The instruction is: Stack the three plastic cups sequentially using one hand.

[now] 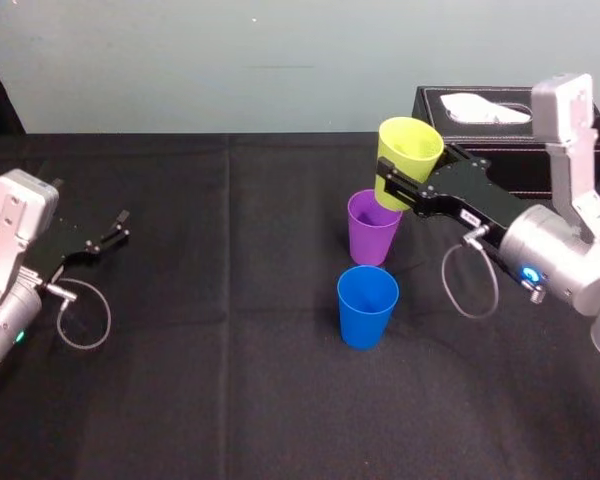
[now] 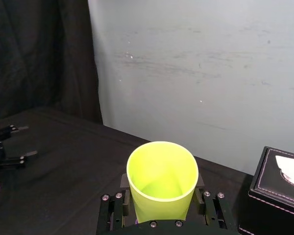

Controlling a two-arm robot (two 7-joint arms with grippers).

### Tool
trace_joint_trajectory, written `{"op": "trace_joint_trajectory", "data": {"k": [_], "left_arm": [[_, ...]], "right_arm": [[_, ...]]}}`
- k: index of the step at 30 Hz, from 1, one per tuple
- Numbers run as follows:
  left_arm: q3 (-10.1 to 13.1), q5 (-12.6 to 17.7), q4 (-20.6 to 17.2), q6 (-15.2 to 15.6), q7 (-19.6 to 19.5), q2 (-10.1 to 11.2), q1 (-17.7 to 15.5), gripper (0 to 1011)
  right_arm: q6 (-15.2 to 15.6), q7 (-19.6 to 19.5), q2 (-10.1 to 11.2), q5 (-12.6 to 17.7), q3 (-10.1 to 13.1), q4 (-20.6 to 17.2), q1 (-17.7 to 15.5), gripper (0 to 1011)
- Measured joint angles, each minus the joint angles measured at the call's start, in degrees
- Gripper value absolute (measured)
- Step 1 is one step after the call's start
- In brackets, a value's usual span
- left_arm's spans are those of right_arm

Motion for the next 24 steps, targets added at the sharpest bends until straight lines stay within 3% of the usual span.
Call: {"op": "trace_joint_trajectory", "data": {"k": [13, 24], "left_arm": [[0.00, 0.00, 0.00, 0.00, 0.00, 0.00, 0.00, 1011], [0.00, 0.00, 0.00, 0.00, 0.00, 0.00, 0.00, 1011]], "right_arm": [[-1.35, 0.06, -2.35, -0.14, -2.47, 7.60, 4.73, 732], [-2.75, 0.63, -2.69, -0.59, -3.62, 10.02, 5.65, 732]]}}
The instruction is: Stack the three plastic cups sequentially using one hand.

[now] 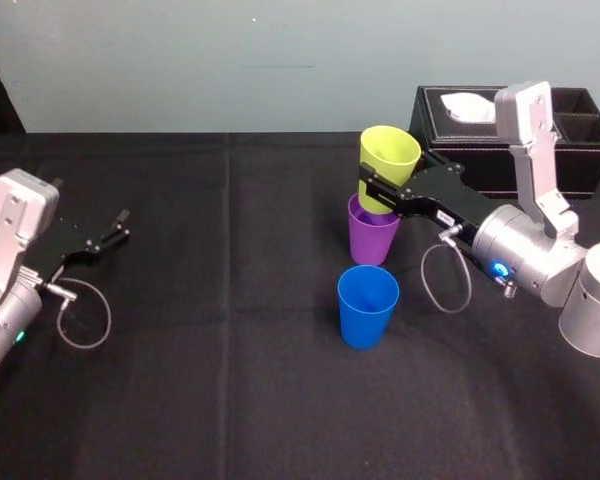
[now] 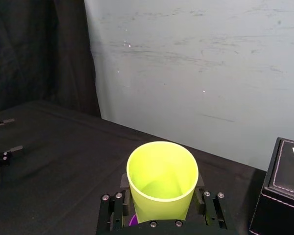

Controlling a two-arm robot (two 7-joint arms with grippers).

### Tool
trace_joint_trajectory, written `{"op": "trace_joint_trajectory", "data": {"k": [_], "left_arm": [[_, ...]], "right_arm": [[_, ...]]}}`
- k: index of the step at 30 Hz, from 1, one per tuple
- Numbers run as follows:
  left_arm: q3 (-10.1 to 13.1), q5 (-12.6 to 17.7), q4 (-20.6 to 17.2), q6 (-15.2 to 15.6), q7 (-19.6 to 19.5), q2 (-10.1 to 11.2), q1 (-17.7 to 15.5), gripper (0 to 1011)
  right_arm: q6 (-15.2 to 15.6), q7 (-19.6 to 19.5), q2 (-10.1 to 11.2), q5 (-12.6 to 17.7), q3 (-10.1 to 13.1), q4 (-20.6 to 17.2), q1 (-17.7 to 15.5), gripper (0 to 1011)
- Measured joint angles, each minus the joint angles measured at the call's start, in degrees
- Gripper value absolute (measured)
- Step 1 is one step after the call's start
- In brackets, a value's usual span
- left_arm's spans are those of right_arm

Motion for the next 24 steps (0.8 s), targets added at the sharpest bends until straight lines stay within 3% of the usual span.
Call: {"op": "trace_joint_trajectory", "data": {"k": [24], "left_arm": [[0.00, 0.00, 0.00, 0.00, 0.00, 0.00, 0.00, 1012]], "right_arm": [[-1.70, -0.18, -1.28, -2.77, -1.37, 4.18, 1.10, 732]]}}
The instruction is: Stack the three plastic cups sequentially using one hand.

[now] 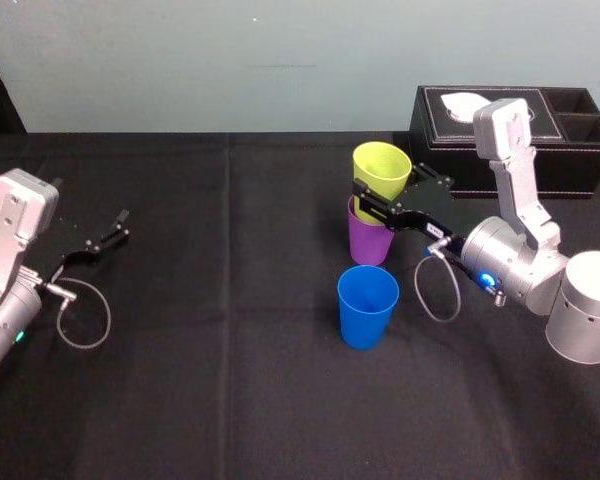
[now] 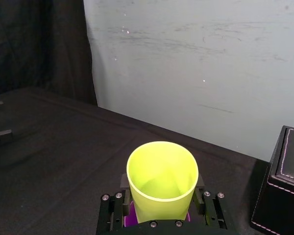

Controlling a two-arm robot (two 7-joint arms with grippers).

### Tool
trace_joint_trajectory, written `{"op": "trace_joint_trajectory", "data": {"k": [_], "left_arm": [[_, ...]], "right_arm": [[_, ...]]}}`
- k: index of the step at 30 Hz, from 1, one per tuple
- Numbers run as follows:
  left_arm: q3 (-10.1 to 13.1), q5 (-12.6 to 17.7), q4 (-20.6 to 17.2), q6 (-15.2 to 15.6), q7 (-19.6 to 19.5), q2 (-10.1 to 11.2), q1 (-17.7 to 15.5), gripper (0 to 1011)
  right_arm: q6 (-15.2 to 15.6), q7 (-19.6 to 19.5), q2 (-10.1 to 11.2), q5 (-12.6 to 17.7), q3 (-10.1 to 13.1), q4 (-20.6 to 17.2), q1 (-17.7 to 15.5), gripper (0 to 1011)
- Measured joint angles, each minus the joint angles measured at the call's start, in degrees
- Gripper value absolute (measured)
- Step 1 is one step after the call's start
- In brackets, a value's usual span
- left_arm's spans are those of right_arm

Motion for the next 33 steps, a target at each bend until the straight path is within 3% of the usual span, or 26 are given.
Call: {"op": "trace_joint_trajectory", "data": {"k": [9, 13, 18, 25, 33], "left_arm": [[0.00, 0.00, 0.00, 0.00, 0.00, 0.00, 0.00, 1011], [0.00, 0.00, 0.00, 0.00, 0.00, 0.00, 0.00, 1011], [0.00, 0.00, 0.00, 0.00, 0.00, 0.00, 0.00, 1012], [0.00, 0.00, 0.00, 0.00, 0.00, 0.00, 0.00, 1011], [0.00, 0.00, 0.00, 0.00, 0.00, 0.00, 0.00, 1011]], "right_arm": [[0.00, -0.04, 0.09, 0.05, 0.02, -0.10, 0.00, 771], [0.00, -0.04, 0.11, 0.09, 0.04, -0.19, 0.00, 906], [0.00, -0.04, 0.12, 0.12, 0.06, -0.25, -0.02, 1003], [-0.87, -0.01, 0.56, 0.13, 0.58, -1.32, -0.88, 1002], [-2.10, 0.86, 3.66, 1.41, 3.40, -7.20, -5.64, 1003]]}}
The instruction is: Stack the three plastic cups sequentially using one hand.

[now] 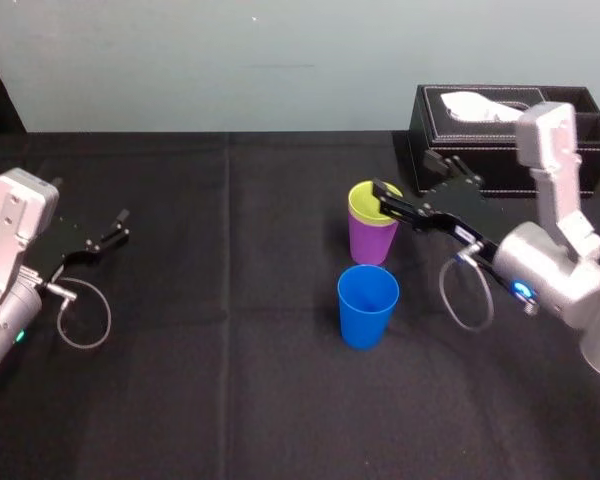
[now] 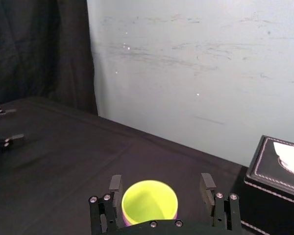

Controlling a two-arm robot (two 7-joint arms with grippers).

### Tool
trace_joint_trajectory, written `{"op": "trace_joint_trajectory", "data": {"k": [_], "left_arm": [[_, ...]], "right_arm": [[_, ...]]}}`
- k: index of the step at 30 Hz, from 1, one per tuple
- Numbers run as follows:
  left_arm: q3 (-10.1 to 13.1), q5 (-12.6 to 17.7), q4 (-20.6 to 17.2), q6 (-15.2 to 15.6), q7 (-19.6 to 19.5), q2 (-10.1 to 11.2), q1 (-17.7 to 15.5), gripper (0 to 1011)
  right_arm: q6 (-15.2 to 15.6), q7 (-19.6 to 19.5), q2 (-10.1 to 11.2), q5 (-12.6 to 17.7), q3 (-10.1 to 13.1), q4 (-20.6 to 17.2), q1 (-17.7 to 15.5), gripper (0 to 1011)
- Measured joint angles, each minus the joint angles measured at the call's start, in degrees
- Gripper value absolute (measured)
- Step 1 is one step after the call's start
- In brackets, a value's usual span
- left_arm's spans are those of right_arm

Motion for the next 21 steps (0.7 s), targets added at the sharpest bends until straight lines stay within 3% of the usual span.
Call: {"op": "trace_joint_trajectory", "data": {"k": [8, 13, 14, 21], "left_arm": [[0.00, 0.00, 0.00, 0.00, 0.00, 0.00, 0.00, 1011], [0.00, 0.00, 0.00, 0.00, 0.00, 0.00, 0.00, 1011], [0.00, 0.00, 0.00, 0.00, 0.00, 0.00, 0.00, 1011], [0.00, 0.00, 0.00, 0.00, 0.00, 0.00, 0.00, 1011]], "right_arm": [[1.75, 1.34, 5.18, 2.52, 3.18, -7.76, -7.10, 1003], [1.82, 2.46, 9.55, 4.71, 6.09, -13.08, -14.21, 1003], [1.82, 2.46, 9.55, 4.71, 6.09, -13.08, -14.21, 1003], [0.90, 3.97, 13.90, 5.82, 7.46, -16.21, -22.36, 1003]]}}
